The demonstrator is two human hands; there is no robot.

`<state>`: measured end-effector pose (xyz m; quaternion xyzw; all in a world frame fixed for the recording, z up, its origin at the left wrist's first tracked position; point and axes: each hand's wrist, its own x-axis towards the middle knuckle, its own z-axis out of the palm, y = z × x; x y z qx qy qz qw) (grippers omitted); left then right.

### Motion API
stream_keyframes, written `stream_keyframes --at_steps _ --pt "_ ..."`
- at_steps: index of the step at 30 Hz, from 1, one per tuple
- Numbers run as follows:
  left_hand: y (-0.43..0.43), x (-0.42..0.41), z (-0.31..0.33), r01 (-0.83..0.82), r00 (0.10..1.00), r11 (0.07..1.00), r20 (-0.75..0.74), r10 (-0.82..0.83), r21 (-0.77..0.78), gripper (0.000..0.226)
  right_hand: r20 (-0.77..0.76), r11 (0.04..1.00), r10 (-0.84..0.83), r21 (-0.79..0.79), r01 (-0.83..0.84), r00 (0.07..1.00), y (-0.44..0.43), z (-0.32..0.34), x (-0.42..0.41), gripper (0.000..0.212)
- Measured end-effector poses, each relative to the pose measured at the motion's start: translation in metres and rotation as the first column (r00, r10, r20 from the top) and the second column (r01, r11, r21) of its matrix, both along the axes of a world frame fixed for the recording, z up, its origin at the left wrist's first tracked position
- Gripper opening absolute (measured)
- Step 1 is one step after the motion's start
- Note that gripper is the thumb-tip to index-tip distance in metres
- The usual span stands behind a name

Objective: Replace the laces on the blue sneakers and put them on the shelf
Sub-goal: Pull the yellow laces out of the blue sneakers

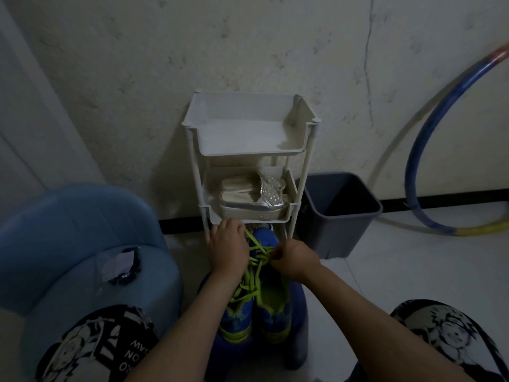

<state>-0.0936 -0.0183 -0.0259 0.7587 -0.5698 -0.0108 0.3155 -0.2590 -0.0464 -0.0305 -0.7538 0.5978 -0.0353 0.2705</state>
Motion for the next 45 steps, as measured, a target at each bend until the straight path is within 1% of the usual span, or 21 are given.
stream_keyframes --at_steps 2,3,5,6,8,9,12,16,17,19,21,23,24,25,27,29,31,34,37,41,45 --pt "0.001 -0.001 -0.003 0.047 0.996 0.997 0.067 -0.052 0.063 0.022 -0.011 1.0 0.005 -0.009 -0.005 1.0 0.0 0.0 0.001 0.016" --pt "0.002 -0.001 -0.005 0.097 0.988 0.992 0.111 -0.106 0.086 0.031 -0.018 1.0 0.009 -0.015 -0.009 1.0 0.001 0.001 0.001 0.017" --pt "0.003 -0.003 -0.005 0.264 0.946 0.957 0.162 -0.282 0.124 0.05 -0.02 1.0 0.011 -0.021 -0.011 1.0 0.001 0.0 0.001 0.017" --pt "0.004 -0.005 -0.005 0.354 0.911 0.923 0.17 -0.377 0.15 0.053 -0.018 1.0 0.011 -0.022 -0.012 1.0 0.001 0.0 0.001 0.017" --pt "0.007 -0.01 -0.006 0.477 0.839 0.852 0.176 -0.515 0.217 0.046 -0.014 1.0 0.016 -0.02 -0.016 1.0 0.001 0.0 0.001 0.018" --pt "0.008 -0.011 -0.007 0.497 0.817 0.832 0.19 -0.545 0.248 0.039 -0.009 1.0 0.017 -0.018 -0.017 1.0 0.001 -0.001 0.001 0.02" --pt "0.006 -0.011 -0.008 0.461 0.821 0.841 0.222 -0.525 0.283 0.025 -0.011 1.0 0.021 -0.022 -0.021 1.0 0.0 0.0 0.0 0.019" --pt "0.001 -0.008 -0.005 0.375 0.839 0.875 0.29 -0.461 0.306 0.026 -0.006 1.0 0.02 -0.017 -0.02 1.0 0.0 0.0 -0.002 0.016" --pt "0.0 -0.006 -0.002 0.339 0.847 0.897 0.322 -0.422 0.283 0.025 -0.007 1.0 0.023 -0.013 -0.023 1.0 -0.001 0.0 -0.002 0.014" --pt "-0.002 0.002 0.003 0.221 0.899 0.957 0.34 -0.274 0.186 0.023 -0.014 0.999 0.037 -0.013 -0.037 0.999 0.0 0.001 -0.001 0.012" --pt "-0.004 0.012 0.011 0.08 0.935 0.983 0.329 -0.131 0.163 0.022 -0.019 0.998 0.049 -0.039 -0.05 0.999 0.001 0.0 0.0 0.02" --pt "-0.004 0.02 0.014 -0.028 0.95 0.968 0.307 -0.052 0.25 0.023 -0.033 0.993 0.067 -0.092 -0.07 0.997 0.002 -0.001 0.002 0.034" --pt "-0.003 0.022 0.014 -0.048 0.956 0.952 0.289 -0.044 0.303 0.027 -0.05 0.988 0.086 -0.124 -0.091 0.995 0.003 -0.002 0.004 0.038" --pt "-0.002 0.023 0.013 -0.033 0.96 0.942 0.271 -0.063 0.334 0.034 -0.078 0.98 0.111 -0.155 -0.122 0.991 0.005 -0.002 0.006 0.039" --pt "0.0 0.02 0.01 0.109 0.96 0.938 0.209 -0.185 0.329 0.044 -0.158 0.959 0.168 -0.204 -0.199 0.973 0.008 -0.004 0.009 0.034" --pt "0.002 0.011 0.01 0.312 0.928 0.895 0.1 -0.359 0.318 0.041 -0.214 0.936 0.198 -0.248 -0.249 0.957 0.011 -0.007 0.011 0.029" --pt "0.003 0.002 0.01 0.425 0.887 0.837 0.026 -0.461 0.346 0.033 -0.225 0.917 0.205 -0.297 -0.268 0.952 0.013 -0.01 0.013 0.025" --pt "0.004 -0.002 0.006 0.469 0.864 0.777 -0.036 -0.502 0.42 0.037 -0.228 0.895 0.215 -0.344 -0.285 0.95 0.013 -0.013 0.013 0.023" --pt "0.006 0.001 0.002 0.489 0.847 0.744 -0.046 -0.529 0.455 0.035 -0.197 0.888 0.231 -0.357 -0.289 0.953 0.011 -0.014 0.011 0.025" --pt "0.008 0.002 -0.001 0.49 0.859 0.75 -0.102 -0.501 0.443 0.03 -0.132 0.898 0.246 -0.343 -0.277 0.96 0.01 -0.012 0.009 0.028" --pt "0.009 0.001 -0.002 0.486 0.873 0.767 -0.179 -0.454 0.42 0.027 -0.173 0.898 0.225 -0.345 -0.273 0.959 0.01 -0.015 0.011 0.029"
